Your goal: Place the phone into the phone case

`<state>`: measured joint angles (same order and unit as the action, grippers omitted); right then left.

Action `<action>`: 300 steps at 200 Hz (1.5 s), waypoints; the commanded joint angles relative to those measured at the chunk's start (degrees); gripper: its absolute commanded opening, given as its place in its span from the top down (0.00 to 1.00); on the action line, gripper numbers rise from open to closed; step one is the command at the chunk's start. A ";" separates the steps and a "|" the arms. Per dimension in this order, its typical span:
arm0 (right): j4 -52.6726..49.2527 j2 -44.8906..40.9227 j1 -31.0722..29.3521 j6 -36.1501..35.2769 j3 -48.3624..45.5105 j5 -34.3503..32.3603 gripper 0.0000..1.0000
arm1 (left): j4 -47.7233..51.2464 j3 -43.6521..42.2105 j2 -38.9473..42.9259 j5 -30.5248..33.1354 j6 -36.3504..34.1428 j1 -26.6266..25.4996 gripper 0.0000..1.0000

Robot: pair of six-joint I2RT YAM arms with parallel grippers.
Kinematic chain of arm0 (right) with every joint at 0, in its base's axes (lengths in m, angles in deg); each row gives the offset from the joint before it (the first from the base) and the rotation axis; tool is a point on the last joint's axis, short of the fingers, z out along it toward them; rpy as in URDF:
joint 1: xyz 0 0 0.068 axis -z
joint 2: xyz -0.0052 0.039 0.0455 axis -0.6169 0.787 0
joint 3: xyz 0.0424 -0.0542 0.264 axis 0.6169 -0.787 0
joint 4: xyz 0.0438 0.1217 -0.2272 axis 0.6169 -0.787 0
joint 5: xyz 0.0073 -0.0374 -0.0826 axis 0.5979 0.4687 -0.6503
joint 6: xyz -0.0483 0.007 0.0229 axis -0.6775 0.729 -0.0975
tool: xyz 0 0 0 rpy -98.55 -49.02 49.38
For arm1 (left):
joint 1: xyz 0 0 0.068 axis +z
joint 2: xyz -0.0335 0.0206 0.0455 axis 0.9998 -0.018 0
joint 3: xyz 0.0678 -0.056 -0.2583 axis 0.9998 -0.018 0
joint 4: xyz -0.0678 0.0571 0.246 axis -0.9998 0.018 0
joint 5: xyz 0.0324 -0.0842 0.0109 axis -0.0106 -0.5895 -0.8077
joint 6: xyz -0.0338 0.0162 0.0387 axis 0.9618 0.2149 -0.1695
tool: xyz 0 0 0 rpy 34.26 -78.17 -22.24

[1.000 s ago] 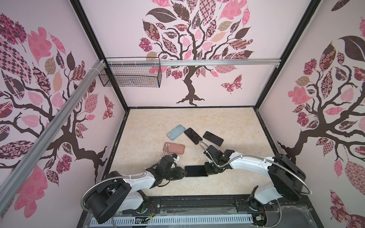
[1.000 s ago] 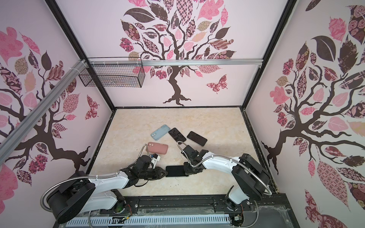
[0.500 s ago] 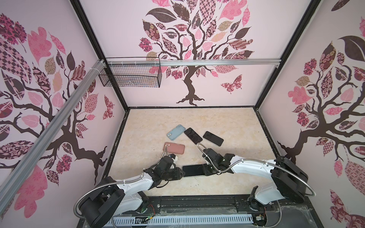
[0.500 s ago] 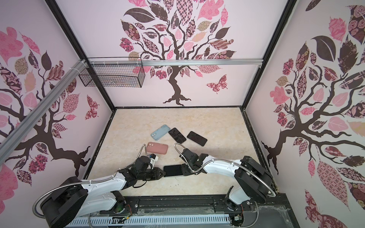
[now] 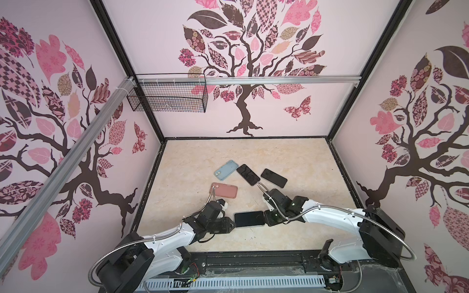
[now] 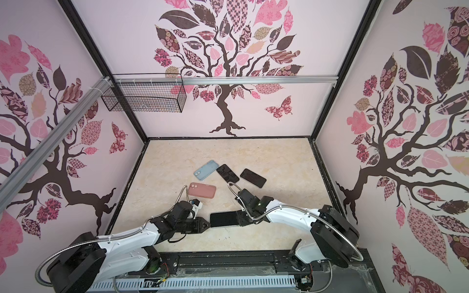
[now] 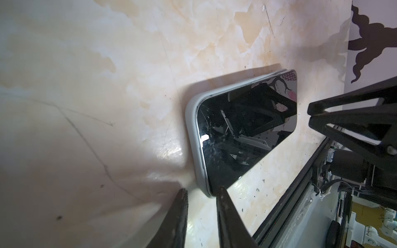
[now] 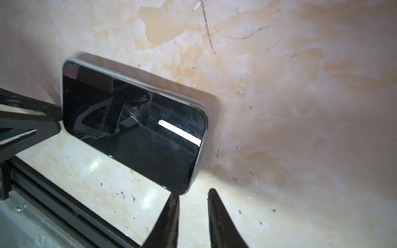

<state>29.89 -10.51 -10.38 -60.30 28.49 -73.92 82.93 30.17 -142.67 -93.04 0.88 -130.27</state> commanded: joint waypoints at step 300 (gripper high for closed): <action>10.25 3.61 2.26 0.67 -5.26 9.41 0.84 | 0.18 1.98 -8.06 0.08 -2.19 -0.22 0.75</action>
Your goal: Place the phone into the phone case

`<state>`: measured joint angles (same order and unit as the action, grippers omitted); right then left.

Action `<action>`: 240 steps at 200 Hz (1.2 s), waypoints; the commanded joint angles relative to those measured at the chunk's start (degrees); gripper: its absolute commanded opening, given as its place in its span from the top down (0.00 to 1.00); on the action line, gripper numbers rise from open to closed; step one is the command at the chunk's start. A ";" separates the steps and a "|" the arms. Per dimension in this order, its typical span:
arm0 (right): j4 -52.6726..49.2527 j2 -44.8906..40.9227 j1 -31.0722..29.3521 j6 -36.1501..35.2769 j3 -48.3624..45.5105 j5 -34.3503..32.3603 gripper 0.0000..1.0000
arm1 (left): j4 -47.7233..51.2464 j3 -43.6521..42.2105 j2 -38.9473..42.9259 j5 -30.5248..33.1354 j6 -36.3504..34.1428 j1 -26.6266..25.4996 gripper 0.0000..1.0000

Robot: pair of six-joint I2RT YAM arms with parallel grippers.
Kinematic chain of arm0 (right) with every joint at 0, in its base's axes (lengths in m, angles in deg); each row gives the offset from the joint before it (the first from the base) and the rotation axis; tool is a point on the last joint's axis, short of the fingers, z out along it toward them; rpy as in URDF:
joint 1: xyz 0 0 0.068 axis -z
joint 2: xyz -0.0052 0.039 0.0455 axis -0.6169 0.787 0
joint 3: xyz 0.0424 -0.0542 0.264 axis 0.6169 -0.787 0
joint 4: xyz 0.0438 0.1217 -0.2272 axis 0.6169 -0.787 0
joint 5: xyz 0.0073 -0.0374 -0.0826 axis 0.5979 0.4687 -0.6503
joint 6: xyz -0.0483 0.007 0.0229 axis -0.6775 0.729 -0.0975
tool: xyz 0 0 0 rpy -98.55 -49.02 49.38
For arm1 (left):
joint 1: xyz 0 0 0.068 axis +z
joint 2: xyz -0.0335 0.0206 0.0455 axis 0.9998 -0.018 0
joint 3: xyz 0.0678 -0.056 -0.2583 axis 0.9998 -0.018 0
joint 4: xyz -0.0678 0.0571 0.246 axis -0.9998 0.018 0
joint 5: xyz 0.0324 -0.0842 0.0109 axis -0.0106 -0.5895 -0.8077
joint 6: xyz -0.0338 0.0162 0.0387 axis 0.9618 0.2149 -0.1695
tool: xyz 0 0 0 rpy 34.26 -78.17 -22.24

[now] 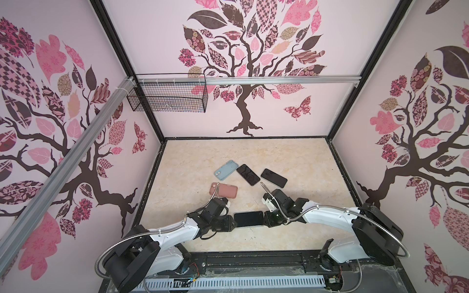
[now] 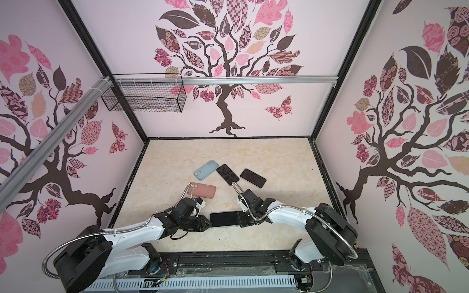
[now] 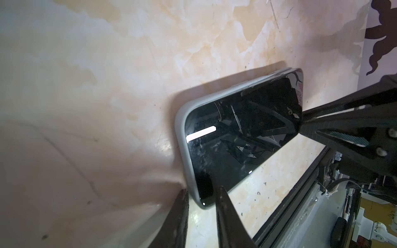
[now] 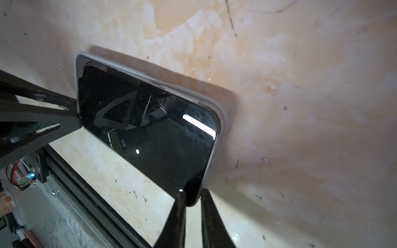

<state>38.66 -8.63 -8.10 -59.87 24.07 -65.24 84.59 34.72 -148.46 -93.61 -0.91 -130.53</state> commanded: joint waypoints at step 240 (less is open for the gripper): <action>4.56 17.84 -3.91 0.39 0.75 -6.76 0.91 | -8.41 -5.53 -6.01 -2.49 0.55 0.05 0.81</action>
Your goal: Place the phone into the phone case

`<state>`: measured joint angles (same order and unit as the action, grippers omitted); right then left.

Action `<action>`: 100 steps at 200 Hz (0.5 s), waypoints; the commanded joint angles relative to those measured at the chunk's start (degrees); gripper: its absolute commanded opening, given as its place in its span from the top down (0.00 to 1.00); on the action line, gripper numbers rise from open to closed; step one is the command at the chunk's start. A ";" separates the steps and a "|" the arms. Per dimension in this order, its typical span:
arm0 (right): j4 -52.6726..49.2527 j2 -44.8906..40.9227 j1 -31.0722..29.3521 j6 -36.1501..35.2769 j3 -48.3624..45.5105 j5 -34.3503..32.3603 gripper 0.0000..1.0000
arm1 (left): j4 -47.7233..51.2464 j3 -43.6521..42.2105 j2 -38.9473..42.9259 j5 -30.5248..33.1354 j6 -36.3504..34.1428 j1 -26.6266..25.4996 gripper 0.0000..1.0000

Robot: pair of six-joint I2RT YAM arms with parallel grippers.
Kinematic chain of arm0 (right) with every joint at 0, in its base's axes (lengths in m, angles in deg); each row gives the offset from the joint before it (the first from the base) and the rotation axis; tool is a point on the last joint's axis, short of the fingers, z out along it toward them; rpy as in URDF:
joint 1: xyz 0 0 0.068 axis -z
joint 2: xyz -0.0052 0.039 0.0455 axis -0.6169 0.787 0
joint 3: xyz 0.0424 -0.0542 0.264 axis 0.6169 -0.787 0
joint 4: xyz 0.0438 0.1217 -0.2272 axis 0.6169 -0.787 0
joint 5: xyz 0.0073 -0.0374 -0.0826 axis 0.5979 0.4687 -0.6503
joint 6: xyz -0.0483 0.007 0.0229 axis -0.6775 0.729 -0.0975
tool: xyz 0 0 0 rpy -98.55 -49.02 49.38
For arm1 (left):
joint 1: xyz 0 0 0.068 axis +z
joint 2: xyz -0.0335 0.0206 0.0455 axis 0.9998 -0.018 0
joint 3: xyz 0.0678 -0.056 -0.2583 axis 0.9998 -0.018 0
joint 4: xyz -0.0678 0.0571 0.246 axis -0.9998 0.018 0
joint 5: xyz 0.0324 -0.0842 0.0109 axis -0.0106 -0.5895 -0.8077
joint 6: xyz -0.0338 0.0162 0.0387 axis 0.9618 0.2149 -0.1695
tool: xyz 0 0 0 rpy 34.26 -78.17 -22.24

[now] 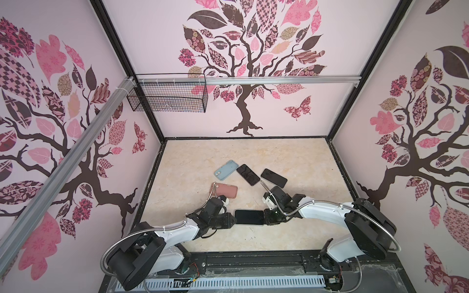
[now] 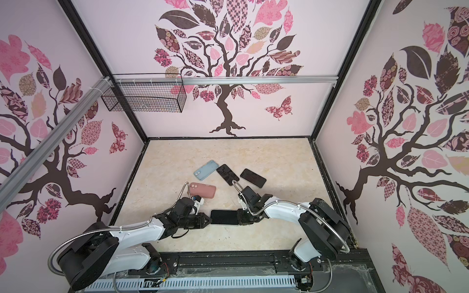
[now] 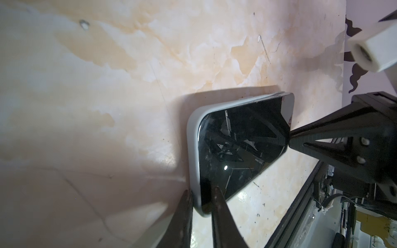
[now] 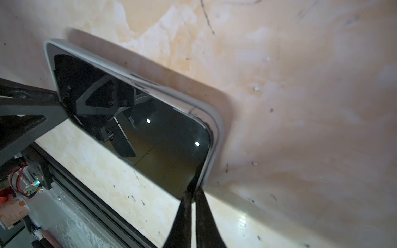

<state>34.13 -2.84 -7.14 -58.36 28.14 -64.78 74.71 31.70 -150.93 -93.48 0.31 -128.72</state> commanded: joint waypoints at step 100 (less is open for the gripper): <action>-1.55 -2.96 -0.59 -4.58 1.69 -11.28 0.79 | 12.14 -0.63 6.42 -0.38 -3.91 4.18 0.67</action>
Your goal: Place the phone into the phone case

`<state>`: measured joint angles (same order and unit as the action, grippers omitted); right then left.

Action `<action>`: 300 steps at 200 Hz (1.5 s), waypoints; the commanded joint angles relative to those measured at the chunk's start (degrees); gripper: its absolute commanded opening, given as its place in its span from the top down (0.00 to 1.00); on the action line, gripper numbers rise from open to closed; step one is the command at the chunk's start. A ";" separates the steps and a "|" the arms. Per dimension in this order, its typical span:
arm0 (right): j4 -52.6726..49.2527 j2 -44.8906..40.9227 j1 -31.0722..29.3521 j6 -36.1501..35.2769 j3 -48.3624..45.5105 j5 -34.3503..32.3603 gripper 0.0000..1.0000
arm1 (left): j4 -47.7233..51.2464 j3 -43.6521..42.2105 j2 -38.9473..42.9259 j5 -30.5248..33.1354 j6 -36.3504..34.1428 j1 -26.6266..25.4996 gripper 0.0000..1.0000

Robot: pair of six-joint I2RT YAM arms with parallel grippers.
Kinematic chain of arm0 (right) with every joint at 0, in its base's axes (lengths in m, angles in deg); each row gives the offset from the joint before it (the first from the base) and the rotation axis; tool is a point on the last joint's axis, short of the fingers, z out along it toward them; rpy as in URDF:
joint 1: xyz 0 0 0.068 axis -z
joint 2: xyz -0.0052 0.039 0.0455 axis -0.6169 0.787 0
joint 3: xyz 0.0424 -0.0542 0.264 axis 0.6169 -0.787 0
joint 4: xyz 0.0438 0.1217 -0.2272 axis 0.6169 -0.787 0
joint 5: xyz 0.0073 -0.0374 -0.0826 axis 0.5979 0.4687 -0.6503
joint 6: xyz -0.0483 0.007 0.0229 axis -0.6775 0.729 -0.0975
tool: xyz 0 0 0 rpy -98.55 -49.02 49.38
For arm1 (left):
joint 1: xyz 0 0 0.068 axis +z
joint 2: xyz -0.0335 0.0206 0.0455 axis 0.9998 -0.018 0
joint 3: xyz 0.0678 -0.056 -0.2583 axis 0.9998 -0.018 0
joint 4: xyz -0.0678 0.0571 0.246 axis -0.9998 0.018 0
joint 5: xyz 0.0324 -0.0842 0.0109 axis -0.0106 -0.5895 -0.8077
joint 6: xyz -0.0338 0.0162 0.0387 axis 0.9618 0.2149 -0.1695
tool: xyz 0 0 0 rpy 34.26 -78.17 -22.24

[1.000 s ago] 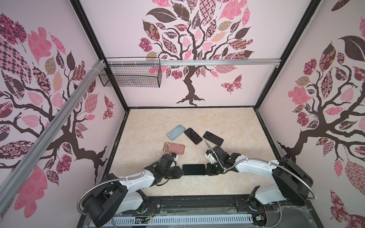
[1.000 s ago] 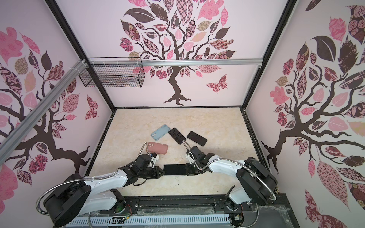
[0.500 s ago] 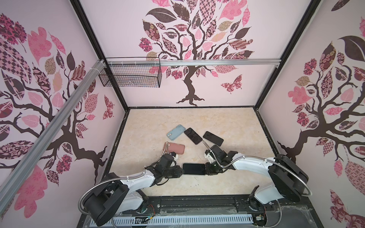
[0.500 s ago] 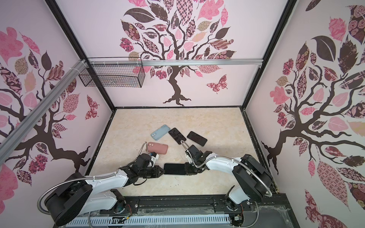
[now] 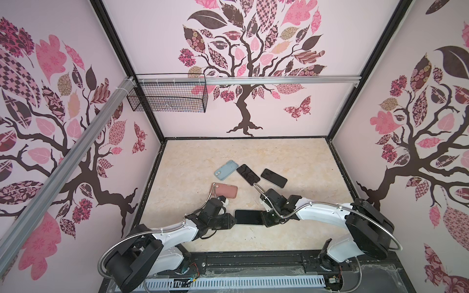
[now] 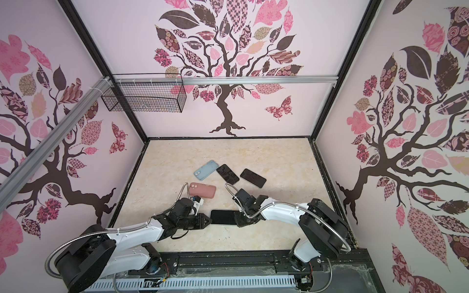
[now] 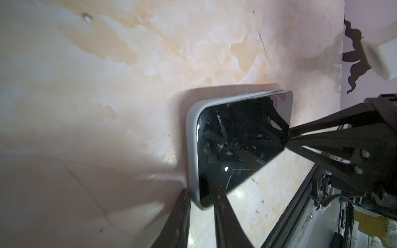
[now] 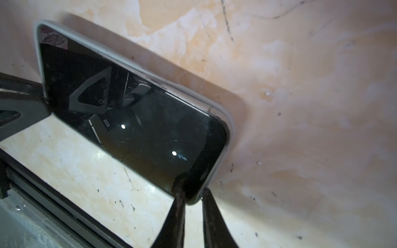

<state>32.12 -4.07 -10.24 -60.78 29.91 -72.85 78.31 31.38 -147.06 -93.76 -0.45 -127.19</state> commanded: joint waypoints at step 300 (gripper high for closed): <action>8.34 3.43 7.97 -5.00 -0.05 8.20 0.86 | 2.86 11.09 -12.81 -4.84 -6.92 3.88 0.75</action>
<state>39.92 -2.40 -2.20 -64.59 29.73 -66.88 82.34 41.37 -158.38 -98.38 -6.38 -123.16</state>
